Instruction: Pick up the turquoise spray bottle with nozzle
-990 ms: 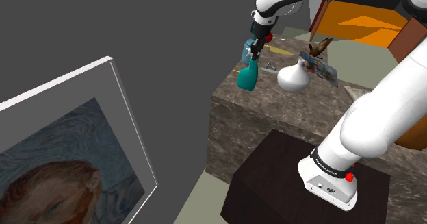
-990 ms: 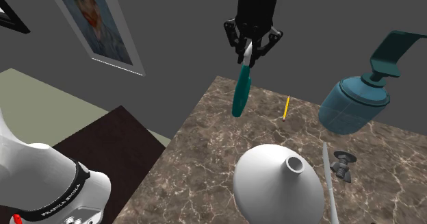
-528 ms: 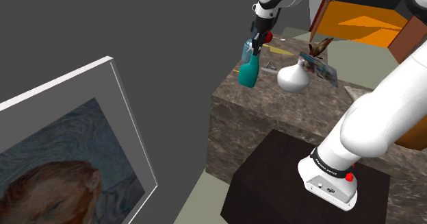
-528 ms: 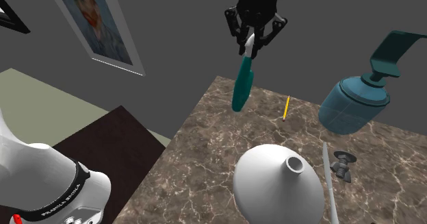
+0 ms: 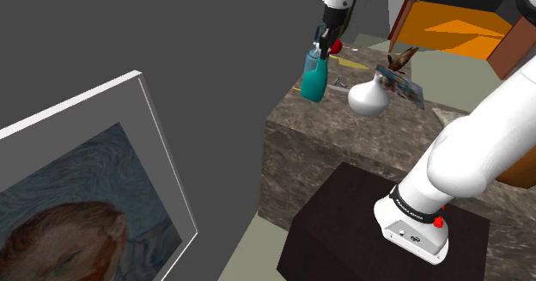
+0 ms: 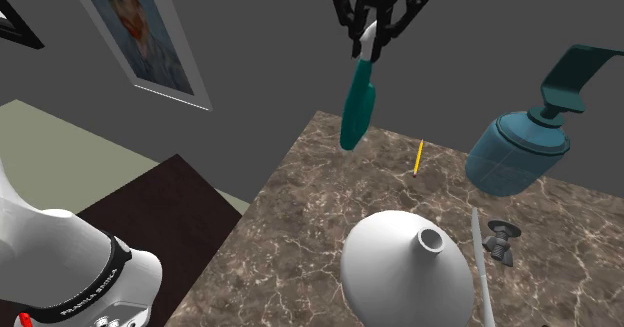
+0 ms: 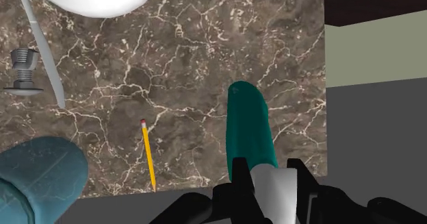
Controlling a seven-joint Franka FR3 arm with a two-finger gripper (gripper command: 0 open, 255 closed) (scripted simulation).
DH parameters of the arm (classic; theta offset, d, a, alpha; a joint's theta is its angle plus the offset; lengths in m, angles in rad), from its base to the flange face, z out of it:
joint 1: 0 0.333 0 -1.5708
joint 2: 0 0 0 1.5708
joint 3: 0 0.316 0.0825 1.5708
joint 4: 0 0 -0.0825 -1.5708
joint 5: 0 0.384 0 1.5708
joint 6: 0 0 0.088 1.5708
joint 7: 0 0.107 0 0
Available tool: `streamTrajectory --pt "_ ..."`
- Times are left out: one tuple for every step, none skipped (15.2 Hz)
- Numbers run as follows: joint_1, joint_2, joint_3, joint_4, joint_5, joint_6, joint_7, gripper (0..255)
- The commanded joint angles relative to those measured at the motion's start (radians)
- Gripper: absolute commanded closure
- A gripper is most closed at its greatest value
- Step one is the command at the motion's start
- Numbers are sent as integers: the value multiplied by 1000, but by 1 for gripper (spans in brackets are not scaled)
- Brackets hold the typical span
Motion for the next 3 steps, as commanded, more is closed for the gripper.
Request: streamTrajectory --pt "0 -2 0 25 0 -27 -1 255" --pt "0 -2 0 27 0 -29 -1 255" --pt "0 -2 0 27 0 -29 -1 255"
